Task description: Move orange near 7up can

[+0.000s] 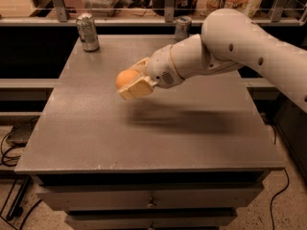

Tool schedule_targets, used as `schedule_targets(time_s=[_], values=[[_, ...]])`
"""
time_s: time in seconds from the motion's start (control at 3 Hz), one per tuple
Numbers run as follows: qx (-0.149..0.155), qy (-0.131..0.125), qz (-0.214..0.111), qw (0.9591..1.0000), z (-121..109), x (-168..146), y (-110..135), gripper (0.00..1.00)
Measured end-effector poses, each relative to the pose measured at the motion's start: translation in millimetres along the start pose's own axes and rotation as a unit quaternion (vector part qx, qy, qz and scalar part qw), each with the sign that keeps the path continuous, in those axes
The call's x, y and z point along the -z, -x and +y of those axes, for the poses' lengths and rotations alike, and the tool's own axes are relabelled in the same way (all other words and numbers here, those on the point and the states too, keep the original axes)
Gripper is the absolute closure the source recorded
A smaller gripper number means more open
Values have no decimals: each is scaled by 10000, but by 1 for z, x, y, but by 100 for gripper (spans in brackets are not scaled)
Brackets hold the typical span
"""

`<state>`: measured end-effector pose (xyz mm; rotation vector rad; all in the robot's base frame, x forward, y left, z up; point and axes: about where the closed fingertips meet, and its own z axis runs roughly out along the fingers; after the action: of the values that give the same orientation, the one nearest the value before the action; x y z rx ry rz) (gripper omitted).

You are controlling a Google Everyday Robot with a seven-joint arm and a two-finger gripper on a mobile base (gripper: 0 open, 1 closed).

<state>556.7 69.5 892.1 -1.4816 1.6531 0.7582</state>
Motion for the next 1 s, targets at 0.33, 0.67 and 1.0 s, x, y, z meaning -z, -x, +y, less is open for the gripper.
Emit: schedule_targets(time_s=[0.33,0.67,1.0], values=[[-123,-46,3,9999,-1,-6,-3,100],[-17,-258,-288,9993,-22,-26,12,100],[100,-452,-557,9974,-59,-46,26,100]])
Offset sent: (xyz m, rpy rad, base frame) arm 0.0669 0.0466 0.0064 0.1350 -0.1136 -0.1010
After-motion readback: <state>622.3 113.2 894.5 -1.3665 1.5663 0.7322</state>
